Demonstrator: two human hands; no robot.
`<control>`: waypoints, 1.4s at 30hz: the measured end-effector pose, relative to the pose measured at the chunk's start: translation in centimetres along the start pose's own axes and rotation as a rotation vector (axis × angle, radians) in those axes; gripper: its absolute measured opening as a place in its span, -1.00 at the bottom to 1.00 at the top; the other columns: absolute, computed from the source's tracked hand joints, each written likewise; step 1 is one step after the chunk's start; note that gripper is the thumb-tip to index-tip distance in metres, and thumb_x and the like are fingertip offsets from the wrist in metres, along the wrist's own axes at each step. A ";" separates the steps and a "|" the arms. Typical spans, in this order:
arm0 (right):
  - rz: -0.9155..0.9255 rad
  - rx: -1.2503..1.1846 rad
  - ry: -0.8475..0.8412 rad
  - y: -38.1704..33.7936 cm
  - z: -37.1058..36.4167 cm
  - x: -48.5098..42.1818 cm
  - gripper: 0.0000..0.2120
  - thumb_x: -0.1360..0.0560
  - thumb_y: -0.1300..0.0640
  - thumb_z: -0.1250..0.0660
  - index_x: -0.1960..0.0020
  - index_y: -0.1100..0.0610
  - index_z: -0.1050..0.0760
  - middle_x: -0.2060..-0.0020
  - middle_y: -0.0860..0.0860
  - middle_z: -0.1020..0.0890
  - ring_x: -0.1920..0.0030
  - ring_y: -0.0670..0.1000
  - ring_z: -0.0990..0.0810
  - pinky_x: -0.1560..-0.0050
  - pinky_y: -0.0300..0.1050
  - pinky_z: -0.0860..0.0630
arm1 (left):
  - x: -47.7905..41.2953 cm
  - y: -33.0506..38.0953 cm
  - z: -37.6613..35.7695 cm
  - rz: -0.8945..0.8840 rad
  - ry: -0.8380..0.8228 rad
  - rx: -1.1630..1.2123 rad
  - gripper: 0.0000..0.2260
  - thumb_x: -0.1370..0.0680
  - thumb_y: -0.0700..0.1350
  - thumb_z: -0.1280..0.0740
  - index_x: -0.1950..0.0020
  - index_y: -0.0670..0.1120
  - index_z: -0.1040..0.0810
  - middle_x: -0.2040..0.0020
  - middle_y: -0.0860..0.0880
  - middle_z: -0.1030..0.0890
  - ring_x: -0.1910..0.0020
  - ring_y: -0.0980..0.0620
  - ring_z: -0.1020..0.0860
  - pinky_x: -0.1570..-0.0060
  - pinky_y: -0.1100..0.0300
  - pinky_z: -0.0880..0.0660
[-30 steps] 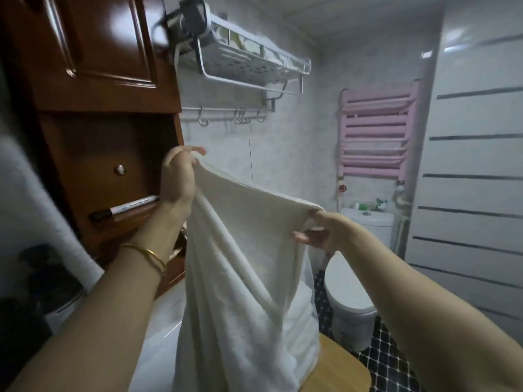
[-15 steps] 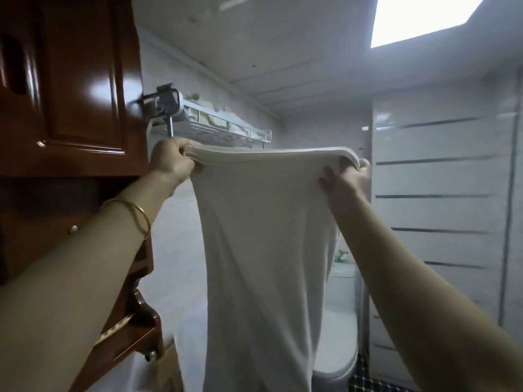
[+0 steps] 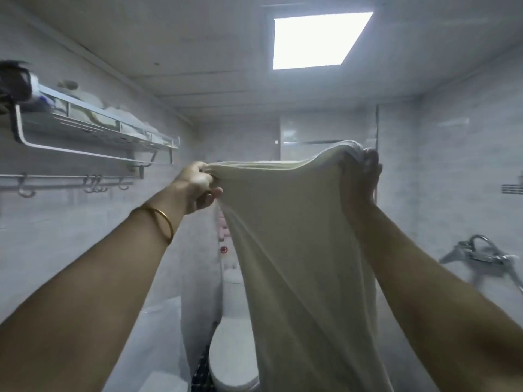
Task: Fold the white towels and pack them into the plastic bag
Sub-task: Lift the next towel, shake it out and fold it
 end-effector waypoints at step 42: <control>-0.479 0.536 -0.502 17.3 16.0 8.1 -0.77 -0.59 0.15 -0.18 -0.16 0.21 -0.51 0.05 0.13 -0.61 0.13 0.04 -0.52 0.20 -0.10 -0.48 | 5.4 -19.8 -8.0 -0.017 -0.145 -0.392 -0.71 -0.59 -0.26 -0.09 -0.28 -0.22 -0.42 -0.23 -0.24 -0.51 -0.17 -0.13 -0.47 -0.14 0.05 -0.40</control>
Point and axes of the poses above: each hand's wrist, its own x-axis away from the middle knuckle, its own z-axis out of the back of the hand, y = z × x, the point moved 2 cm from there along -x, towards the middle knuckle
